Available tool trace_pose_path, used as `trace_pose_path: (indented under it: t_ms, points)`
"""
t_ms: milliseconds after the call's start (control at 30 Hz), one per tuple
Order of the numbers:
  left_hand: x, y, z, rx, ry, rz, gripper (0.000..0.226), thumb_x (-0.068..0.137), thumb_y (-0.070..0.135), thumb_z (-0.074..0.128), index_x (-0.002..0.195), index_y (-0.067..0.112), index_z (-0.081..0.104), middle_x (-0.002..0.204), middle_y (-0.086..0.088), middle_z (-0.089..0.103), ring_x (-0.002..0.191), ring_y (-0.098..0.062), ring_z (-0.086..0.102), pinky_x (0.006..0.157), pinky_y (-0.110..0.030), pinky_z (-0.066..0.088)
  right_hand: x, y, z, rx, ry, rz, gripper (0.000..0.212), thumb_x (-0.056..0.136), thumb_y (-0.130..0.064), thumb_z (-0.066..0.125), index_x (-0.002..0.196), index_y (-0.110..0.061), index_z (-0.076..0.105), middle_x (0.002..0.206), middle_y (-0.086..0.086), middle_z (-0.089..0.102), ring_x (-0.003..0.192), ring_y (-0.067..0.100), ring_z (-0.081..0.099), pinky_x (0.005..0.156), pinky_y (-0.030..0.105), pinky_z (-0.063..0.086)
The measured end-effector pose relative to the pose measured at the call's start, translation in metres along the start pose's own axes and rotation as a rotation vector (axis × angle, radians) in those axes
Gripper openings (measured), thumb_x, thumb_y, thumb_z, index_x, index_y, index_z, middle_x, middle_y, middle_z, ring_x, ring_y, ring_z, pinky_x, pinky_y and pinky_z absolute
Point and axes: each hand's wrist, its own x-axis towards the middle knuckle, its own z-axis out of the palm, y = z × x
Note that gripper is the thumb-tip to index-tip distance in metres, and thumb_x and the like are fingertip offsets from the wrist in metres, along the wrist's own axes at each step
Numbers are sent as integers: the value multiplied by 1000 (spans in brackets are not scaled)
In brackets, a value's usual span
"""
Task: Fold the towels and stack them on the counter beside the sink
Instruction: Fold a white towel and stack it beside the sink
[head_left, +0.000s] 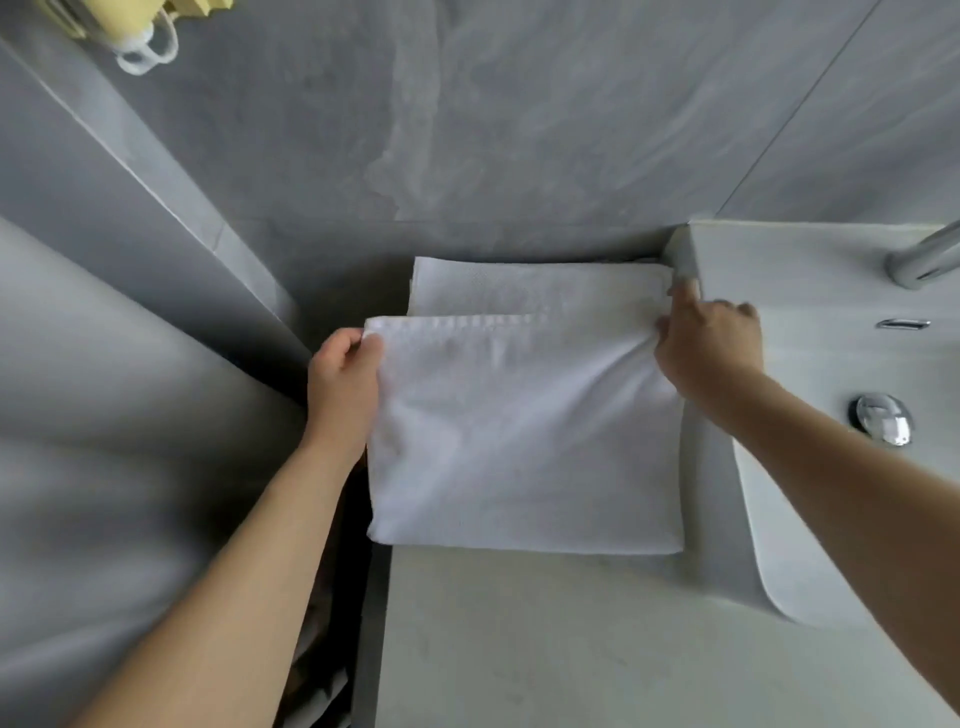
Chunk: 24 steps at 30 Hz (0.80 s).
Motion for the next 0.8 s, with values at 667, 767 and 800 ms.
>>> trace_pose_path:
  t_ms: [667,767,800]
  points:
    - [141,2,87,476,6,1,22,97,25,48,83,8,54,69,1,50,61,-17,43,52,-30,33,106,-25,36,-804,-382,-23,48,84,-26,49,131,-22,55,138,10,41,121,32,28,110,42,12]
    - [140,4,93,544,51,25,24,98,25,45,80,10,51,70,2,52,66,-21,48,53,-31,33,107,-26,35,-821,-371,-37,47,86,-25,46,132,-21,54,139,10,42,123,32,29,110,41,13]
    - [140,5,96,560,66,30,23,98,25,44,82,11,51,74,1,55,72,-24,51,56,-32,34,106,-25,34,-828,-369,-44,46,86,-25,47,131,-22,55,138,10,43,122,32,30,110,41,13]
